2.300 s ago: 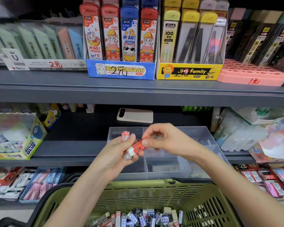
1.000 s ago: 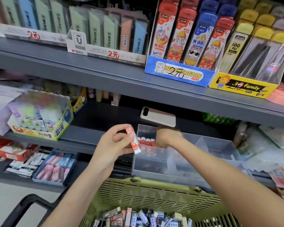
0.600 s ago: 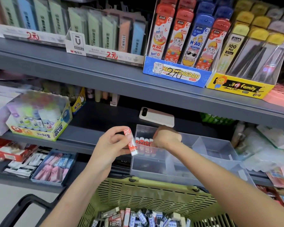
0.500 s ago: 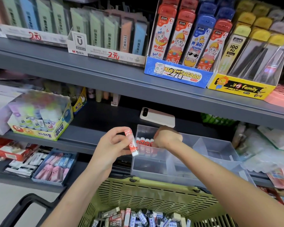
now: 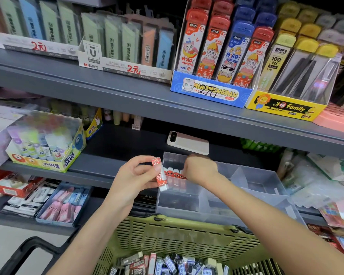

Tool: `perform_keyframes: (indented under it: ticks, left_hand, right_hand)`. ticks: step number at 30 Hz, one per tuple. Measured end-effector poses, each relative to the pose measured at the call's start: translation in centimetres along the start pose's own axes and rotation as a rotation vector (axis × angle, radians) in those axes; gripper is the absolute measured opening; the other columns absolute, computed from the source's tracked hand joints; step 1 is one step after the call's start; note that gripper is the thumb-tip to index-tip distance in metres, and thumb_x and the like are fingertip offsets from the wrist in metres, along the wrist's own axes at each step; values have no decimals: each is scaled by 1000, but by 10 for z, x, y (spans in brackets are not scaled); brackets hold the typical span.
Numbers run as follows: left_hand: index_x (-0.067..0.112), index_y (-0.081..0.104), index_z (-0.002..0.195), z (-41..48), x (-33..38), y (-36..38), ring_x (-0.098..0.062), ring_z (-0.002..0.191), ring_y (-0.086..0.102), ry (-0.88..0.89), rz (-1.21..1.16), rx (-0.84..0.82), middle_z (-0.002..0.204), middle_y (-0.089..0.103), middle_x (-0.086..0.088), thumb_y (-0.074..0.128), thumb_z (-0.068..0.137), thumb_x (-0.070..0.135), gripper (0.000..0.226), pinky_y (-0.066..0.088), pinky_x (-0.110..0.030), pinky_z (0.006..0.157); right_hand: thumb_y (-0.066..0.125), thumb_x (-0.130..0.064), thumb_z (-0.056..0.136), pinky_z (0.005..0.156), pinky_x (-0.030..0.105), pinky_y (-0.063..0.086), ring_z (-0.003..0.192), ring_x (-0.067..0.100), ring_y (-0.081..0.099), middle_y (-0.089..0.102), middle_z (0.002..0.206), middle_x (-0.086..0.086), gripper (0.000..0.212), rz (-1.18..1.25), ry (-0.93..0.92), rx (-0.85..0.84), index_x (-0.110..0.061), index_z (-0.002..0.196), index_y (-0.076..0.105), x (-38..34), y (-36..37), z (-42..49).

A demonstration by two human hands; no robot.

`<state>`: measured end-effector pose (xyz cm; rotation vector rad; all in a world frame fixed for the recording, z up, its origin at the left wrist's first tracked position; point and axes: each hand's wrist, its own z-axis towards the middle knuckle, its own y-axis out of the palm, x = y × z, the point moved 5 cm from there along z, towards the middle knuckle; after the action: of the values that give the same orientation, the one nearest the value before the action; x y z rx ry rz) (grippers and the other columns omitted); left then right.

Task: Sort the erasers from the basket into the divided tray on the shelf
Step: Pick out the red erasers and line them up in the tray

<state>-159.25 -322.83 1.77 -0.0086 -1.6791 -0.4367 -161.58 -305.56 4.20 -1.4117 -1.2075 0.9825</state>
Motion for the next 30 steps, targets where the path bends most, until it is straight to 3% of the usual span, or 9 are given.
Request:
perform_keyframes:
  ticks: [3, 5, 7, 13, 19, 21, 24, 27, 30]
  left_hand:
    - [18, 67, 104, 0, 3, 6, -22, 80, 71, 13, 57, -8, 86, 74, -12, 75, 65, 39, 45, 56, -24, 65]
    - [18, 68, 103, 0, 6, 16, -23, 79, 71, 24, 64, -35, 85, 74, -13, 75, 65, 40, 45, 56, -24, 64]
    - [18, 64, 109, 1, 10, 29, -24, 79, 71, 37, 48, -71, 84, 74, -14, 74, 66, 39, 50, 56, -25, 65]
    - [12, 63, 99, 1, 13, 70, -24, 77, 72, 106, 70, -66, 83, 74, -7, 73, 76, 17, 25, 54, -41, 73]
    - [12, 63, 84, -2, 7, 121, -4, 76, 66, 247, 312, -176, 79, 71, 6, 79, 71, 1, 24, 50, -16, 72]
    - [22, 65, 93, 1, 3, 129, 1, 92, 65, 264, 476, -244, 93, 72, 13, 79, 73, 12, 26, 47, -17, 85]
    - [34, 63, 111, 8, -2, 122, 8, 106, 51, 386, 1005, -198, 112, 58, 29, 69, 79, 46, 35, 36, -17, 93]
    - [27, 66, 115, 8, -7, 112, -8, 115, 52, 486, 1264, -187, 120, 61, 15, 56, 86, 56, 43, 32, -28, 102]
    - [25, 67, 115, 7, -12, 105, -19, 122, 52, 496, 1410, -218, 124, 62, 4, 36, 85, 67, 60, 26, -45, 112]
  right_hand:
    - [52, -27, 94, 62, 25, 44, 68, 19, 57, 63, 74, 6, 26, 513, -234, 80, -10, 78, 64, -3, -19, -26]
    - [61, -26, 90, 58, 24, 49, 66, 7, 60, 67, 75, -2, 15, 997, -339, -139, -18, 102, 64, -4, -23, -49]
    - [68, -26, 84, 55, 25, 51, 68, 6, 62, 66, 74, -6, 37, 1101, -356, -230, -24, 119, 55, 2, -20, -66]
    - [63, -13, 87, 50, 24, 52, 54, 13, 61, 64, 68, 11, 12, 1512, -23, -54, -4, 95, 61, 50, -2, -86]
    - [66, -6, 75, 53, 20, 52, 56, 12, 62, 67, 69, 10, 7, 2029, 178, -104, -4, 81, 65, 101, 6, -86]
    - [63, 2, 79, 50, 19, 50, 54, 12, 60, 64, 69, 10, 9, 1920, 215, 62, -3, 85, 60, 128, -2, -76]
    - [69, 1, 77, 54, 16, 45, 60, 13, 58, 63, 75, 6, 18, 1350, 204, 374, -11, 82, 57, 165, -20, -59]
    - [73, -8, 76, 74, 24, 47, 81, 19, 64, 69, 84, 4, 14, 867, 96, 310, -17, 81, 64, 163, -17, -37]
    - [72, -19, 77, 73, 21, 43, 91, 15, 64, 71, 92, -4, 13, 640, 56, 147, -21, 89, 71, 153, 0, -20]
